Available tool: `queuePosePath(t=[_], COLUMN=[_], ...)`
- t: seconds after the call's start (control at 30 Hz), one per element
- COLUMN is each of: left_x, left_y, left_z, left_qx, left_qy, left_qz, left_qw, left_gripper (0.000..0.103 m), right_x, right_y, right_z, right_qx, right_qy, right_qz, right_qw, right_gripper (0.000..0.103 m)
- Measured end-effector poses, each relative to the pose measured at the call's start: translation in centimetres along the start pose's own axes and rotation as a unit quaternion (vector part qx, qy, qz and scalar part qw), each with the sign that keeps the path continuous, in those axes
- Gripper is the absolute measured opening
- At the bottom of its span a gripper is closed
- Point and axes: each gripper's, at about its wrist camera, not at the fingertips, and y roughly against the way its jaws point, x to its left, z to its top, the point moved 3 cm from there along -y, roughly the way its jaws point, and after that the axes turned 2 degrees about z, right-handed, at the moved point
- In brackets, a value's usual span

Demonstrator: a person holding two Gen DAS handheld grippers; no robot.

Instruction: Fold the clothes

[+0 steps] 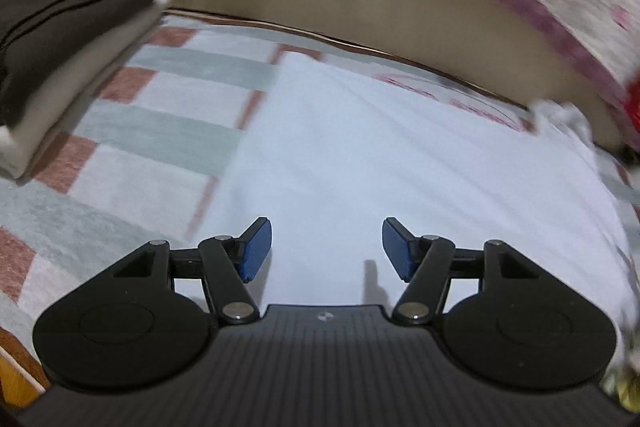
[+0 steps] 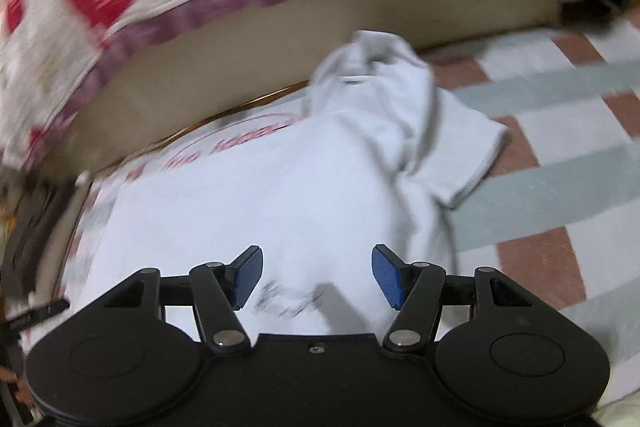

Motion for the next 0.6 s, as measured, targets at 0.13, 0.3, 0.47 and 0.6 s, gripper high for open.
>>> queuePosePath(t=[0.13,0.3,0.47,0.6], left_x=[-2.7,-3.1,-2.3,-1.4], left_y=[1.5,1.9,0.7,-0.1], left_z=[-2.3,-4.3,-5.3,-6.0], left_qx=[0.019,0.067,0.096,0.124], left_qy=[-0.053,-0.076,-0.079,-0.083], left_qz=[-0.050,-0.010,0.013,0.061], left_qw=[0.9972,0.9948,0.9922,0.9869], left_gripper=[0.068,0.070,0.070,0.070], right_x=[3.1,5.4,5.0,6.0], right_y=[1.0,2.0,-0.4,-1.8], right_z=[-1.7,-4.8,-9.6,-11.5], right_qx=[0.054,0.116,0.179,0.205], right_qy=[0.030,-0.042,-0.095,-0.080], right_qz=[-0.017,0.052,0.028,0.013], right_qw=[0.998,0.991,0.979,0.975], right_gripper=[0.066,0.069,0.070,0.070])
